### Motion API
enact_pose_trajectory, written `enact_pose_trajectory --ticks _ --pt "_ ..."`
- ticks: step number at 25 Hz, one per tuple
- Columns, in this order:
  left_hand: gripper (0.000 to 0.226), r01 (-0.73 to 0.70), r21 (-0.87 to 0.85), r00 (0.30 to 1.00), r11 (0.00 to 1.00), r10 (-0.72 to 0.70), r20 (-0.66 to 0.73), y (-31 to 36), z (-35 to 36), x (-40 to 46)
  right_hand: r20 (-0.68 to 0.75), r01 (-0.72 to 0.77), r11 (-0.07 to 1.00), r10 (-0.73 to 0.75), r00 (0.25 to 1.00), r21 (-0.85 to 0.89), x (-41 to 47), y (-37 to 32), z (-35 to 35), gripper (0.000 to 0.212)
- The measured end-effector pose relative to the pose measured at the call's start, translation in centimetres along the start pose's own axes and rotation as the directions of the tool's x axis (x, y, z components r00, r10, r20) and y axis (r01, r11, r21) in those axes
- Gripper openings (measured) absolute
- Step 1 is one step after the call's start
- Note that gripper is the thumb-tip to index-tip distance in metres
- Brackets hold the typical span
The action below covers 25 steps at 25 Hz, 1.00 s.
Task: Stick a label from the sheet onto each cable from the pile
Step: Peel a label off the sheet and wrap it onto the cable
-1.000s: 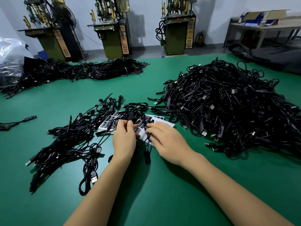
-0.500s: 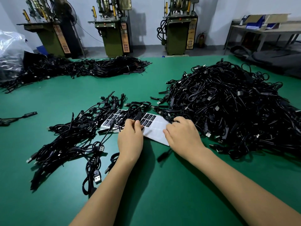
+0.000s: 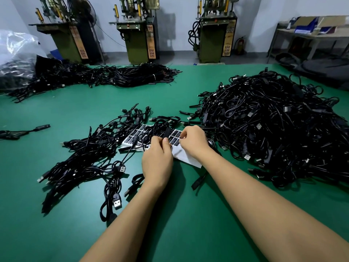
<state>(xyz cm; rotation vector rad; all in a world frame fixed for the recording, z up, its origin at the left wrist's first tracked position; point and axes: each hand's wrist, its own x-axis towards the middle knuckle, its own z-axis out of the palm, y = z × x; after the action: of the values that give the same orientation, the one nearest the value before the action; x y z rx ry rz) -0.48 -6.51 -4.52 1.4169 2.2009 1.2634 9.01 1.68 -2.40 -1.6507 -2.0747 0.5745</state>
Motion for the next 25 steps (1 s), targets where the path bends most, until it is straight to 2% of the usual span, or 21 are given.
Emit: enact_pose_trajectory --ticks 2,5,8,12,19,25 --pt "0.023 0.005 0.002 1.000 1.000 -0.005 0.003 -0.06 0.00 0.10 -0.002 -0.044 0.998 0.044 0.999 0.051 0.15 0.00 0.17 0.009" --pt "0.022 0.006 -0.004 1.000 1.000 -0.005 0.010 -0.04 0.08 -0.05 -0.035 -0.082 0.993 0.085 0.996 0.089 0.00 -0.12 0.27 0.017" --pt "0.022 0.003 -0.010 1.000 1.000 -0.003 0.011 -0.07 0.05 -0.10 -0.057 -0.111 0.989 0.116 0.992 0.097 0.18 -0.13 0.49 0.011" --pt "0.022 0.005 -0.009 1.000 1.000 -0.004 0.015 -0.11 0.04 -0.10 -0.072 -0.158 0.983 0.165 0.984 0.089 0.13 -0.51 0.57 0.016" --pt "0.021 -0.011 -0.010 1.000 1.000 0.011 0.011 -0.13 -0.02 -0.14 -0.070 -0.152 0.980 0.162 0.984 0.132 0.01 -0.42 0.56 0.014" --pt "0.022 -0.015 -0.020 1.000 1.000 0.016 0.010 0.09 0.02 -0.11 -0.044 -0.136 0.986 0.141 0.989 0.098 0.00 -0.40 0.75 0.016"
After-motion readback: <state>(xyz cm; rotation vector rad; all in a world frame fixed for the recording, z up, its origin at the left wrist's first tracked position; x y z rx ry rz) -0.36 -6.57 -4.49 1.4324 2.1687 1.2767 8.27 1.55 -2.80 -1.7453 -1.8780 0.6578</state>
